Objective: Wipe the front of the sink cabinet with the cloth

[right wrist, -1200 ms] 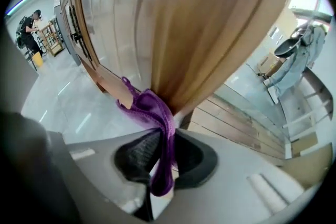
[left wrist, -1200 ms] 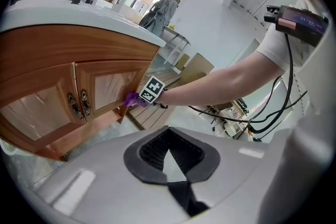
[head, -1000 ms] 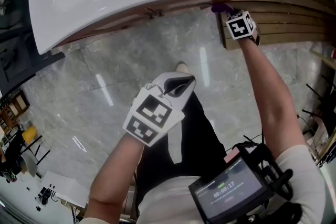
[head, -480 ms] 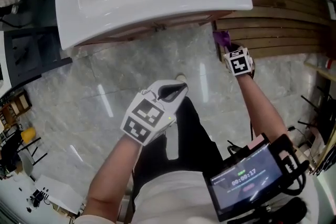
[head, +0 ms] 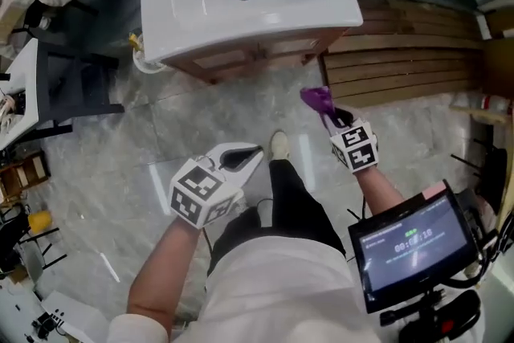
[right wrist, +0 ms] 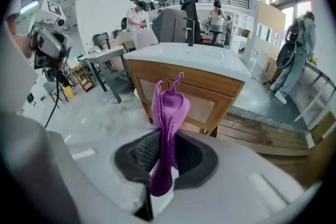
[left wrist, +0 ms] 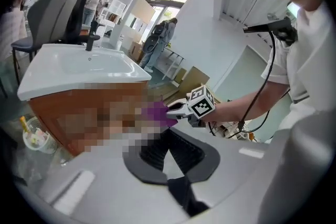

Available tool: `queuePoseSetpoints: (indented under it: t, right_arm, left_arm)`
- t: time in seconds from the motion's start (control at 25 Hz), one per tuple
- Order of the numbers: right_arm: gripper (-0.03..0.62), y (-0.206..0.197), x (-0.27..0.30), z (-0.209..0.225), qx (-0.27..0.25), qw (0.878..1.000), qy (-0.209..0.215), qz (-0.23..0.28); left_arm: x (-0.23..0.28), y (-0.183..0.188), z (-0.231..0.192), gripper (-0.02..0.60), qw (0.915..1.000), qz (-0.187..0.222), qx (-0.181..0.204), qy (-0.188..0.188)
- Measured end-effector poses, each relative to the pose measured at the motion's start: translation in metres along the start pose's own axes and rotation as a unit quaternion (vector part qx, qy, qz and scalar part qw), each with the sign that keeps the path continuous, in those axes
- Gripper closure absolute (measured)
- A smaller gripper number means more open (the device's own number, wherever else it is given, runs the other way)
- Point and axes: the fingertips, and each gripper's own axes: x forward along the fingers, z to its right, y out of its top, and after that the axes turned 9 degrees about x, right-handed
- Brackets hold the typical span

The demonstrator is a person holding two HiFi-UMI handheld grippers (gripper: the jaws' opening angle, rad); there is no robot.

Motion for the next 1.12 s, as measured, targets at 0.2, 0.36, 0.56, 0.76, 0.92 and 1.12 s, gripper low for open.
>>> queuePoseSetpoints:
  t: [0.2, 0.36, 0.56, 0.76, 0.92, 1.12]
  right_arm:
    - [0.539, 0.025, -0.070, -0.102, -0.011, 0.999, 0.011, 0.041]
    - [0.539, 0.024, -0.107, -0.186, -0.021, 0.997, 0.030, 0.064]
    - [0.539, 0.019, -0.144, -0.272, -0.039, 0.995, 0.038, 0.088]
    - [0.539, -0.002, -0.192, -0.333, -0.039, 0.993, 0.047, 0.106]
    - [0.539, -0.026, -0.232, -0.359, -0.045, 0.992, 0.039, 0.114]
    - [0.539, -0.029, -0.263, -0.363, -0.058, 0.988, 0.063, 0.132]
  left_arm:
    - [-0.093, -0.030, 0.042, 0.574, 0.9995, 0.020, 0.015, 0.018]
    - [-0.155, -0.067, 0.074, 0.574, 0.9989, 0.033, 0.015, 0.031]
    - [-0.217, -0.114, 0.103, 0.574, 0.9979, 0.045, 0.017, 0.044]
    - [-0.254, -0.149, 0.138, 0.574, 0.9981, 0.039, 0.028, 0.039]
    - [-0.272, -0.163, 0.169, 0.574, 0.9981, 0.031, 0.034, 0.040]
    - [-0.272, -0.157, 0.200, 0.574, 0.9967, 0.045, 0.020, 0.064]
